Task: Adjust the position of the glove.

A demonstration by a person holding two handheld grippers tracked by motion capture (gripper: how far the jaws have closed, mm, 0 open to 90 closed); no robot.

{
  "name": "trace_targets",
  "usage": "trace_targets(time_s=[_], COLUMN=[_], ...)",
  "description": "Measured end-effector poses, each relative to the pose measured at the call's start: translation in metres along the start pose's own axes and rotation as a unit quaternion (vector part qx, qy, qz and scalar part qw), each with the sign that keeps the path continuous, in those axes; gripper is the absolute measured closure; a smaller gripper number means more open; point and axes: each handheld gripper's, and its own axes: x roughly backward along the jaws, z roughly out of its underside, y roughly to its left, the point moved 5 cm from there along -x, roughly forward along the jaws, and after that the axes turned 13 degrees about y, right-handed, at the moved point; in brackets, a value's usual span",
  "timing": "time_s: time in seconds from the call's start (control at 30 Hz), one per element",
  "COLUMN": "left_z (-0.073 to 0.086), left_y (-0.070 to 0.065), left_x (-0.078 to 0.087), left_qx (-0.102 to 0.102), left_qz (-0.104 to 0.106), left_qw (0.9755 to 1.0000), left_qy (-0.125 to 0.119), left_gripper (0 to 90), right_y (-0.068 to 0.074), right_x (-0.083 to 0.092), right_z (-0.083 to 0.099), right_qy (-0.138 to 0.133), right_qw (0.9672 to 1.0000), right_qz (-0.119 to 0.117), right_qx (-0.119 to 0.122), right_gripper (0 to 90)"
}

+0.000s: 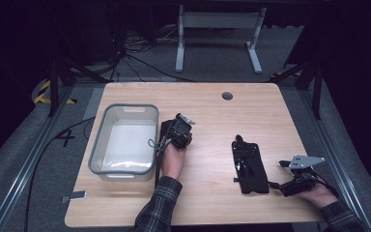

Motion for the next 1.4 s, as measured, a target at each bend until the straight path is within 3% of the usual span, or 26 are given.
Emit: trace_targets(time_s=[0.33, 0.43, 0.7, 1.07, 1.13, 1.4], left_z=[0.004, 0.005, 0.005, -0.001, -0.002, -0.005], left_y=[0.009, 0.009, 0.005, -0.031, -0.043, -0.072], left_x=[-0.016, -0.021, -0.022, -0.026, -0.027, -0.029], left_qx=[0.02, 0.019, 0.012, -0.027, -0.04, -0.072], left_qz=[-0.006, -0.003, 0.011, 0.061, 0.078, 0.102], left_qw=[0.9995, 0.9993, 0.9993, 0.9973, 0.9957, 0.9917], left_qy=[0.023, 0.033, 0.032, 0.029, 0.031, 0.031], left_gripper=[89.8, 89.8, 90.0, 89.9, 89.9, 89.9], right_y=[0.0, 0.0, 0.0, 0.0, 0.0, 0.0], right_x=[0.0, 0.0, 0.0, 0.0, 0.0, 0.0], right_z=[0.0, 0.0, 0.0, 0.0, 0.0, 0.0], right_qy=[0.0, 0.0, 0.0, 0.0, 0.0, 0.0], right_qw=[1.0, 1.0, 1.0, 1.0, 1.0, 1.0], right_qz=[0.0, 0.0, 0.0, 0.0, 0.0, 0.0], right_qx=[0.0, 0.0, 0.0, 0.0, 0.0, 0.001], right_gripper=[3.3, 3.3, 3.3, 3.3, 3.3, 3.3])
